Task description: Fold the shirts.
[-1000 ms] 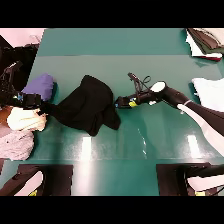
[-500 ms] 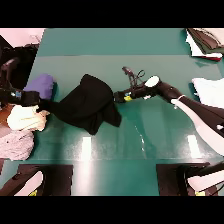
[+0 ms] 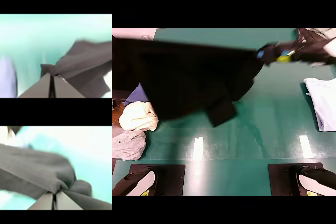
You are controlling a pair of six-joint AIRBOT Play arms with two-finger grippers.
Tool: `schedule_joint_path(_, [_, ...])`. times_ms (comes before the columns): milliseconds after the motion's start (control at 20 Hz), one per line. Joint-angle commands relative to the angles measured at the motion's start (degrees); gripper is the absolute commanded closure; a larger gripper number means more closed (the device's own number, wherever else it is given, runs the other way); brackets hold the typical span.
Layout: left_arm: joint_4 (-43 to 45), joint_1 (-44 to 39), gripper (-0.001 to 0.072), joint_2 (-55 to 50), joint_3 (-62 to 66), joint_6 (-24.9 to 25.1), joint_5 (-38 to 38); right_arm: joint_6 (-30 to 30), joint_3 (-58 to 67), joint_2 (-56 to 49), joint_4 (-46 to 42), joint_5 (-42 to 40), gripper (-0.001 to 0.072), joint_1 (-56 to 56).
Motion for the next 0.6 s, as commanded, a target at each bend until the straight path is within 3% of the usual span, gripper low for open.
schedule_joint_path(0, [-7.37,0.04,0.0682,0.00,15.58,-0.07,0.42,1.86,10.62,7.91,-3.54,3.19,0.0697,-2.21])
schedule_joint_path(300, [-22.67,0.04,0.0682,0.98,24.72,-0.02,2.54,6.43,25.40,15.85,-13.88,8.41,0.0697,-2.23])
schedule_joint_path(550, [-21.84,0.07,0.0682,3.21,24.35,1.90,3.85,8.92,32.41,15.78,-21.33,10.67,0.0698,-2.34])
